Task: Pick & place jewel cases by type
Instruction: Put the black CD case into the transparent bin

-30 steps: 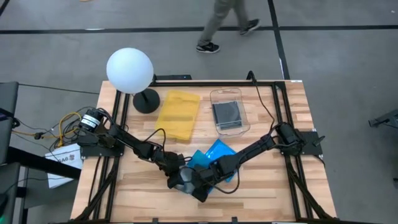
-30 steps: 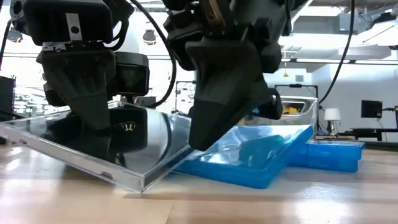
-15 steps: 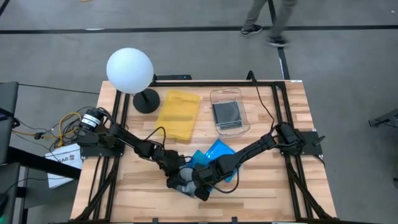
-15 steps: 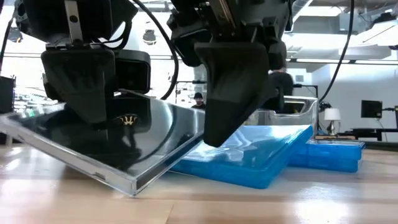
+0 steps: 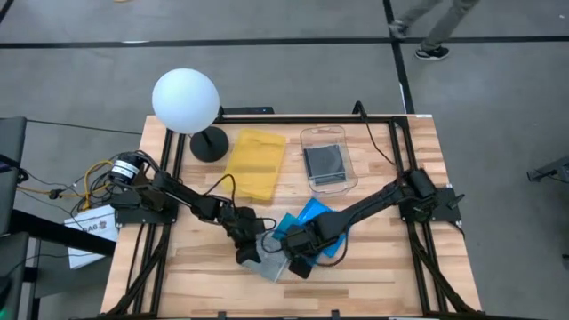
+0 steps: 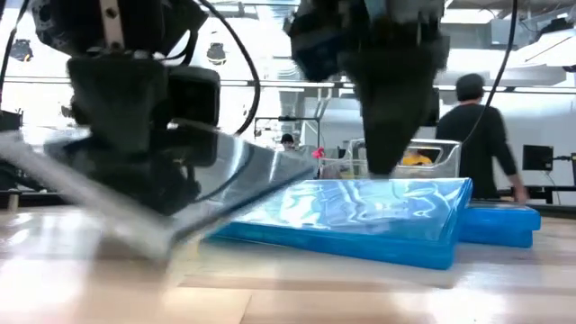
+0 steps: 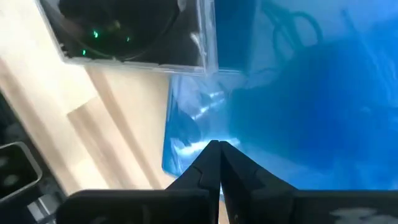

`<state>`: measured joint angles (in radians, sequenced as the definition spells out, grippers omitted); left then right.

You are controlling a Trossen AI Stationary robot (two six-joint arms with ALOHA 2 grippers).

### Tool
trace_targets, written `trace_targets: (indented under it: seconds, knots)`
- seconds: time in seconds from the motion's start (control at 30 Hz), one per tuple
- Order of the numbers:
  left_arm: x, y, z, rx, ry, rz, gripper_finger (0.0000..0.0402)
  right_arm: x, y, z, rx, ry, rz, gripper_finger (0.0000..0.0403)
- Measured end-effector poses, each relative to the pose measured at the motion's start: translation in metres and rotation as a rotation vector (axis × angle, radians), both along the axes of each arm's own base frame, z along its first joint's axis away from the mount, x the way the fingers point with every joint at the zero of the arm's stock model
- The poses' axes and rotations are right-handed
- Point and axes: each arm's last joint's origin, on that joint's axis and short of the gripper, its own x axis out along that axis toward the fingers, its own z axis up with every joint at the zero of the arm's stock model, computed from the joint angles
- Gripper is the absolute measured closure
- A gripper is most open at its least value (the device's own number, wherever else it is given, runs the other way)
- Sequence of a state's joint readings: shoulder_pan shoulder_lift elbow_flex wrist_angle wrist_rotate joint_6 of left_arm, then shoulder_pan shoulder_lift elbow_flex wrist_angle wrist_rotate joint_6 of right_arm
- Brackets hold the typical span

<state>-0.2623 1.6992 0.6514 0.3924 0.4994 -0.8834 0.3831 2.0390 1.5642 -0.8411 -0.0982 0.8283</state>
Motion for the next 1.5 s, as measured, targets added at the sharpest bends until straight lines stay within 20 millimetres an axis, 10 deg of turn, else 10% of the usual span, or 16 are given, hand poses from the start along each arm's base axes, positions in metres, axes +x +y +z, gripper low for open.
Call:
trace_targets:
  seconds: [0.73,1.5]
  knots:
    - [0.042,0.044,0.073,0.059,-0.318,0.219,0.0318,-0.096,-0.038,0.124,-0.091,0.066,-0.193,0.0403]
    - [0.074,0.116,0.136,0.286,-0.446,0.392,0.0319,-0.159,-0.070,0.149,-0.244,0.141,-0.274,0.0403]
